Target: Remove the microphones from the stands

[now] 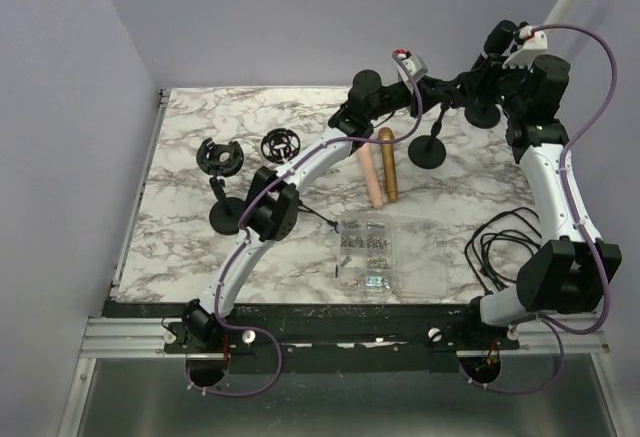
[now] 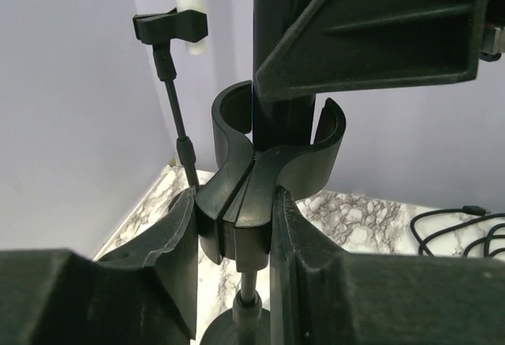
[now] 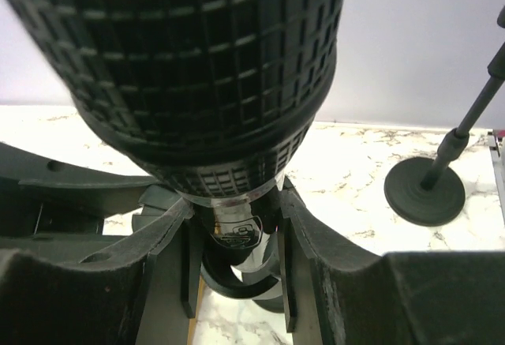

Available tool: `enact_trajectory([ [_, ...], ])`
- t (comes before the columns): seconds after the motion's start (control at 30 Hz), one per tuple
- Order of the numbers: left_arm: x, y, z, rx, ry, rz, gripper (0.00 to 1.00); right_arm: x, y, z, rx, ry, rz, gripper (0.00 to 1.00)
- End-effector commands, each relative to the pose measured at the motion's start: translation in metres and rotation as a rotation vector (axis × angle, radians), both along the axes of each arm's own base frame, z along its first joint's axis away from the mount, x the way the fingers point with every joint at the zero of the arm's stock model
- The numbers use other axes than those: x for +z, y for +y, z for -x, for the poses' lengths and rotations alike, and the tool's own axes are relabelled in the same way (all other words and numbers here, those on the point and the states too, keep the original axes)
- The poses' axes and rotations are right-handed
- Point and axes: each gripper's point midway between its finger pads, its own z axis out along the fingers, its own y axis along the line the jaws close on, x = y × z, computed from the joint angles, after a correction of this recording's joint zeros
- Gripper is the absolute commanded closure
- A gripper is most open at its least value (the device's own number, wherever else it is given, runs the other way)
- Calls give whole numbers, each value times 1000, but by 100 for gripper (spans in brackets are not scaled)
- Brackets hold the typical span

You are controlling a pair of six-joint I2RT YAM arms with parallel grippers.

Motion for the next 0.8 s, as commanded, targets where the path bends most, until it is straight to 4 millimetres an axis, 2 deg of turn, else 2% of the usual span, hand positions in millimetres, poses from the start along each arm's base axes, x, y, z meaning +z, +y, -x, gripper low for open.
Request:
enact_trajectory([
  [0.0, -2, -10, 10, -2, 11, -14, 100, -32, 11, 5, 6, 155, -60, 99],
  [0.13, -6, -8, 23, -16, 113, -47, 100, -16, 3, 7, -42, 129, -55, 99],
  [0.23, -9, -6, 32, -32, 179, -67, 100, 10, 1, 9, -54, 88, -58, 99],
  [0.47, 5, -5, 51, -55, 245, -76, 100, 64, -4, -2, -80, -16, -65, 99],
  [0.6, -1, -10, 56, -40, 256, -104, 100, 91, -1, -11, -67, -54, -86, 99],
  [0.7, -10, -11, 61, -49, 271, -113, 100, 111, 1, -6, -59, -91, -100, 99],
  [0.77, -17, -13, 63, -53, 277, -115, 100, 116, 5, 0, -37, -108, -110, 99],
])
